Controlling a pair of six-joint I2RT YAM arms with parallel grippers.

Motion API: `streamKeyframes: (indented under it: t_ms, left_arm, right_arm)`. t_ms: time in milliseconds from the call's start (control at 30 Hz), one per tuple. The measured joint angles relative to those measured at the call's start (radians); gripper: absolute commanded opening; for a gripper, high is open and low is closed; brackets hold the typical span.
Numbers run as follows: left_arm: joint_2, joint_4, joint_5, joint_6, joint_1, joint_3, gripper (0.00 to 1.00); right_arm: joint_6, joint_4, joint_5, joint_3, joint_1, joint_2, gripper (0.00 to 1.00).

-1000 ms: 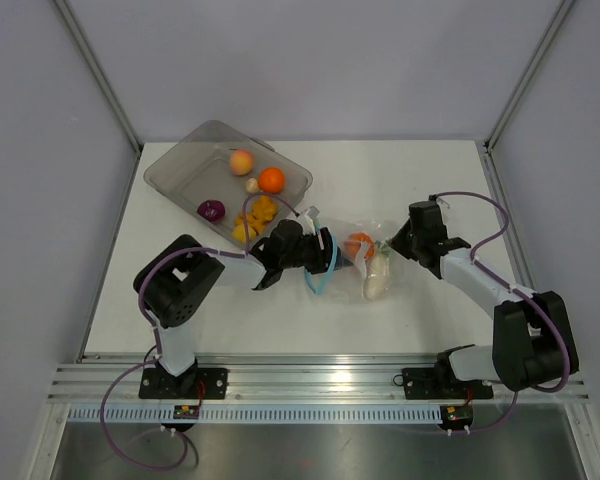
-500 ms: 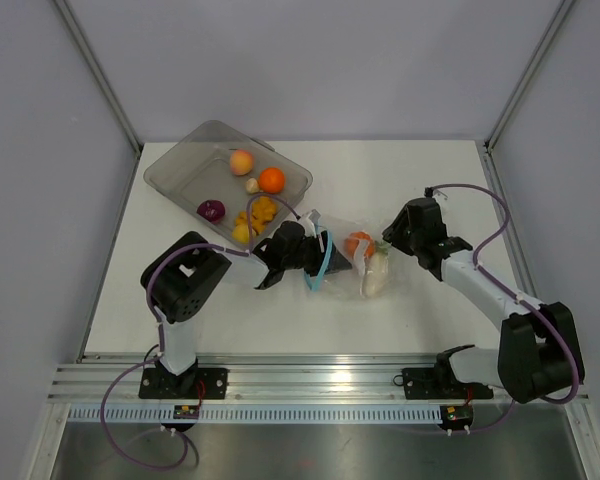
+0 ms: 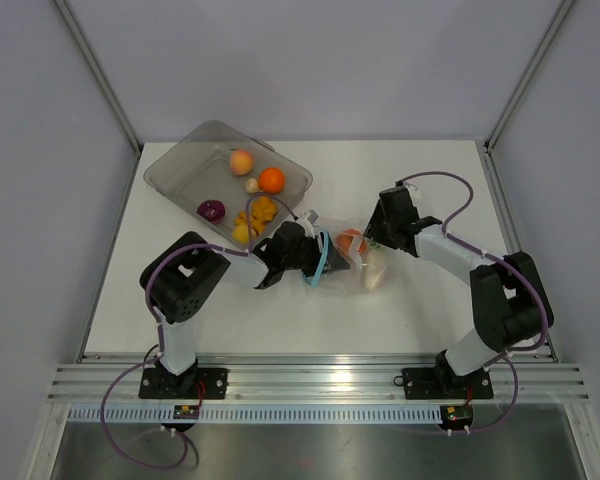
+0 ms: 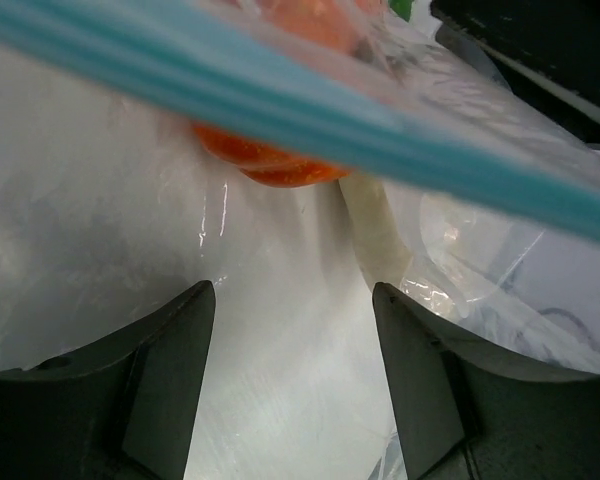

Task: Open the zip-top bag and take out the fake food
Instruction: Pick up the fake vegetable from the zipper food storage bag.

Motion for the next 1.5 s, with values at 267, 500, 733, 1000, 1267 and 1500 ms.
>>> streamKeyframes:
  t_ms: [267, 500, 733, 1000, 1267, 1500]
  left_arm:
    - [-0.003, -0.012, -0.015, 0.008, 0.005, 0.000, 0.68]
    - [-0.024, -0.039, -0.049, 0.017, 0.010, 0.000, 0.71]
    - [-0.061, -0.070, -0.094, 0.026, 0.016, -0.003, 0.80]
    - [-0.062, -0.081, -0.137, 0.024, 0.021, -0.003, 0.87]
    - [-0.062, -0.118, -0.167, 0.023, 0.023, 0.015, 0.91]
    - [-0.061, -0.171, -0.183, 0.035, 0.023, 0.059, 0.91]
  right_arm:
    - [-0.061, -0.051, 0.006, 0.109, 0.057, 0.133, 0.56]
    - [-0.107, -0.108, 0.021, 0.170, 0.083, 0.195, 0.11]
    - [-0.105, -0.126, 0.038, 0.125, 0.083, 0.157, 0.00]
    - [-0.098, -0.126, 0.011, 0.047, 0.086, 0.030, 0.00]
    - [-0.098, -0.126, -0.028, 0.027, 0.105, -0.003, 0.00]
    - [-0.098, -0.127, -0.045, 0.027, 0.109, -0.003, 0.00]
